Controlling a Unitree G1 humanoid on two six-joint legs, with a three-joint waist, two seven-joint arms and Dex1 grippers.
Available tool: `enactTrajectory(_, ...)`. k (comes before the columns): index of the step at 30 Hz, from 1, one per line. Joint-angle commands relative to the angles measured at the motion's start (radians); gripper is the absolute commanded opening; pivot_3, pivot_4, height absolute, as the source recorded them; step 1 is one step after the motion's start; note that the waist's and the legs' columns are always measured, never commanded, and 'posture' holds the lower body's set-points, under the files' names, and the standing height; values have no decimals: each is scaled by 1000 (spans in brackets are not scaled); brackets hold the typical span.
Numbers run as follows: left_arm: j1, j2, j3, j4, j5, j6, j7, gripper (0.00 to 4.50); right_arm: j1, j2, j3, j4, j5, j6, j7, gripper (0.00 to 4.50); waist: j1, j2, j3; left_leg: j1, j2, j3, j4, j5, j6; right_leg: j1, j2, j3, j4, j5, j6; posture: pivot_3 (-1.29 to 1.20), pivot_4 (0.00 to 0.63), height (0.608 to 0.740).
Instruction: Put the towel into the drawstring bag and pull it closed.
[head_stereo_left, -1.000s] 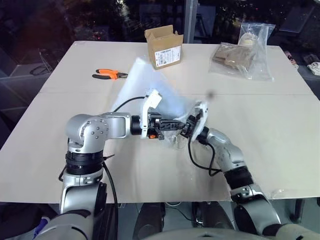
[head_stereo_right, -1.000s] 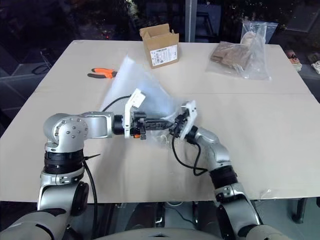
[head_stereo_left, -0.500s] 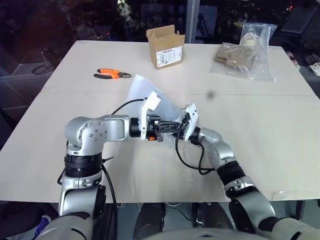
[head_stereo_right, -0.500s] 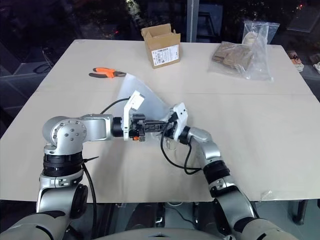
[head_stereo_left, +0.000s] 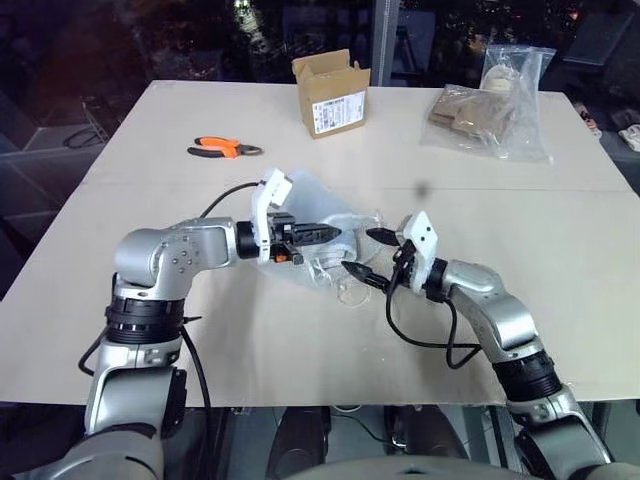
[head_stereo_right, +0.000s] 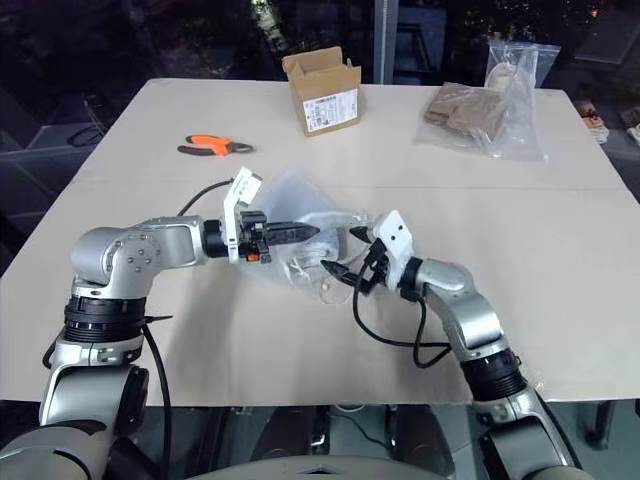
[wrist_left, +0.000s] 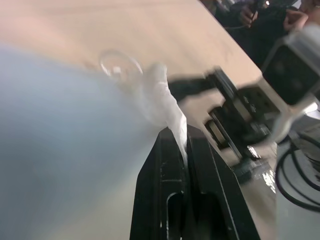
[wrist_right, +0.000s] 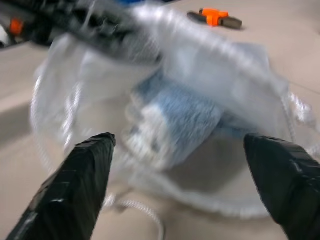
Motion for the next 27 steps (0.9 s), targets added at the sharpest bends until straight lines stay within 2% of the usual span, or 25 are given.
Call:
enactTrajectory(1,-39,47,-8,5,34,-89,-78,0,-9,-28,-46,-89,-46,40,-94,4467,-1,0,0,0,0,0,0,0,0,0,0,0,0,0,0,0,150,740)
enactTrajectory(8,-56,158,-107,46,170,-276,-249,0,-100,-52,-6,130,-224,-104,-215,4467,-3,0,0,0,0,5,0,0,0,0,0,1,-2,-2,-4,0,150,740)
enactTrajectory(18,-95,148,-129,115,259,-363,-283,0,-264,26,33,428,-303,-285,-222,4467,-3,0,0,-2,0,9,-2,0,0,-2,1,1,-6,0,1,0,150,740)
enactTrajectory(25,-127,128,-162,200,357,-515,-307,0,-410,104,73,789,-425,-398,-356,4467,-6,0,0,-5,0,10,-1,0,0,-5,1,2,-4,0,1,0,150,740)
enactTrajectory(26,-132,128,-169,218,379,-551,-316,0,-428,113,69,832,-429,-420,-373,3956,-6,0,0,-5,0,10,-1,0,0,-5,1,2,-4,0,1,0,150,740)
enactTrajectory(27,-136,126,-173,234,394,-580,-326,0,-443,120,64,867,-433,-440,-389,3639,-6,0,0,-4,1,10,-1,0,0,-5,1,2,-4,0,0,0,150,740)
